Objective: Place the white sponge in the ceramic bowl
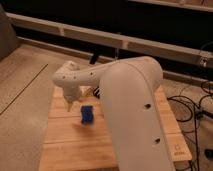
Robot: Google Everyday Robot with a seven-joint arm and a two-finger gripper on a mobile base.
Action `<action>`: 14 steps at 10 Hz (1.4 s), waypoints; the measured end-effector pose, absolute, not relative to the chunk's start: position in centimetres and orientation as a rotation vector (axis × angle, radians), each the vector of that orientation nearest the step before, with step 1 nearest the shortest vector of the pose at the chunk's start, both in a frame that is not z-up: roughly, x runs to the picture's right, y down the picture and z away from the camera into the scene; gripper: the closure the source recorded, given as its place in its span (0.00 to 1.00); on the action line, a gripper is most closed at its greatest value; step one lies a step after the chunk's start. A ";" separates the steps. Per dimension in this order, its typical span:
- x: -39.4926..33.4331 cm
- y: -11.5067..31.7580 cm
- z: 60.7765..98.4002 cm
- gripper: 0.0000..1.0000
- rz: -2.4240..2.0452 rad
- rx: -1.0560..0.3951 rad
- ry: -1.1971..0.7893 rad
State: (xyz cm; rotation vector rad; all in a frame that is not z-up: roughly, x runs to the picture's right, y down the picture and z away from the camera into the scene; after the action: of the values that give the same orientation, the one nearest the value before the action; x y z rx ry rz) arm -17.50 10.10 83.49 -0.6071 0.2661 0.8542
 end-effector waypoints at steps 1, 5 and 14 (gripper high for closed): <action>-17.6 11.2 83.7 0.35 0.834 -0.616 0.285; -14.0 13.1 85.4 0.35 0.839 -0.607 0.442; -14.6 14.9 90.3 0.45 0.926 -0.672 0.616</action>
State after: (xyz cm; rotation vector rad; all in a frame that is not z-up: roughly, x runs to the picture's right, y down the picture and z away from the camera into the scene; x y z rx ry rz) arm -14.61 14.94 90.30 -0.6719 0.6156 0.9265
